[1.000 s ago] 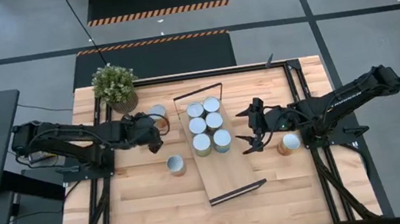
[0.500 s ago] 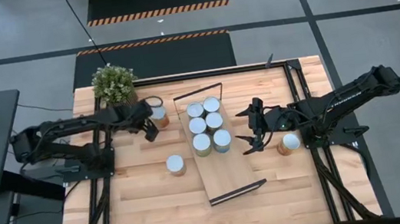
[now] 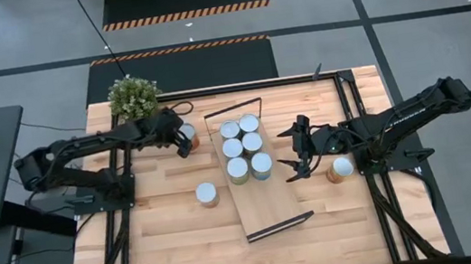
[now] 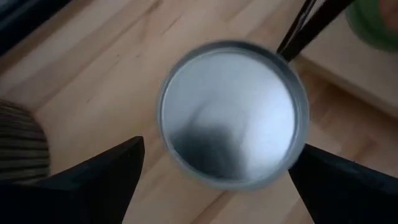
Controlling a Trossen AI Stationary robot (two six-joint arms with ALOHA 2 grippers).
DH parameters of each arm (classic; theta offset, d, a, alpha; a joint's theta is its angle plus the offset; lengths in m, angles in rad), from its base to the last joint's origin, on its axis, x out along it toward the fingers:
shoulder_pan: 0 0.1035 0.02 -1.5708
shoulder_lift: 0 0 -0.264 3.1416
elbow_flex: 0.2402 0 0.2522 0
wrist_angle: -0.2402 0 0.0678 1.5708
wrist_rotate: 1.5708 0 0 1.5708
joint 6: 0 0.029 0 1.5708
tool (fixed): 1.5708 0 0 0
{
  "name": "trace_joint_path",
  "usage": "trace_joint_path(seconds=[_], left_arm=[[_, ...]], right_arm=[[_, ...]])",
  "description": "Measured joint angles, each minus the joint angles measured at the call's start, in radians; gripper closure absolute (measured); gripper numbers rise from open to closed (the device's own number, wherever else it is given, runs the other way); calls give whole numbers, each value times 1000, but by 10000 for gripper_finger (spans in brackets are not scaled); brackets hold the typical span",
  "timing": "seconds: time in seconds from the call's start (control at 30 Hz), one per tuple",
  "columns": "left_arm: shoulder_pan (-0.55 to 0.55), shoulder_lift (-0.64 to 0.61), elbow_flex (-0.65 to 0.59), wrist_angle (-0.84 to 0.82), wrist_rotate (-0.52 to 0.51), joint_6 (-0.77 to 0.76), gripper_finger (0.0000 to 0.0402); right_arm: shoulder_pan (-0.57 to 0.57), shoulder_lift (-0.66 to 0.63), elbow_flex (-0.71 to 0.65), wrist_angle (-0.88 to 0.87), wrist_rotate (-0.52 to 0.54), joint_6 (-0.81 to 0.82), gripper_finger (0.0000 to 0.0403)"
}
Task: Pick and place cans onto a shelf
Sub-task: Put the top canned pineapples on the shelf
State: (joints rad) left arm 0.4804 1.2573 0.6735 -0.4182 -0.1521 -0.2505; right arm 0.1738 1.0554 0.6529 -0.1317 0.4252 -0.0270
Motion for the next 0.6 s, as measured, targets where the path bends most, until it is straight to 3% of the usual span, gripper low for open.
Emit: trace_joint_path(seconds=[0.3,0.6], left_arm=[[0,112,0,133,-9,61,12],[-3,117,0,143,-11,72,31]], right_arm=[[0,0,0,11,0,-10,29],[0,0,0,10,0,-12,29]])
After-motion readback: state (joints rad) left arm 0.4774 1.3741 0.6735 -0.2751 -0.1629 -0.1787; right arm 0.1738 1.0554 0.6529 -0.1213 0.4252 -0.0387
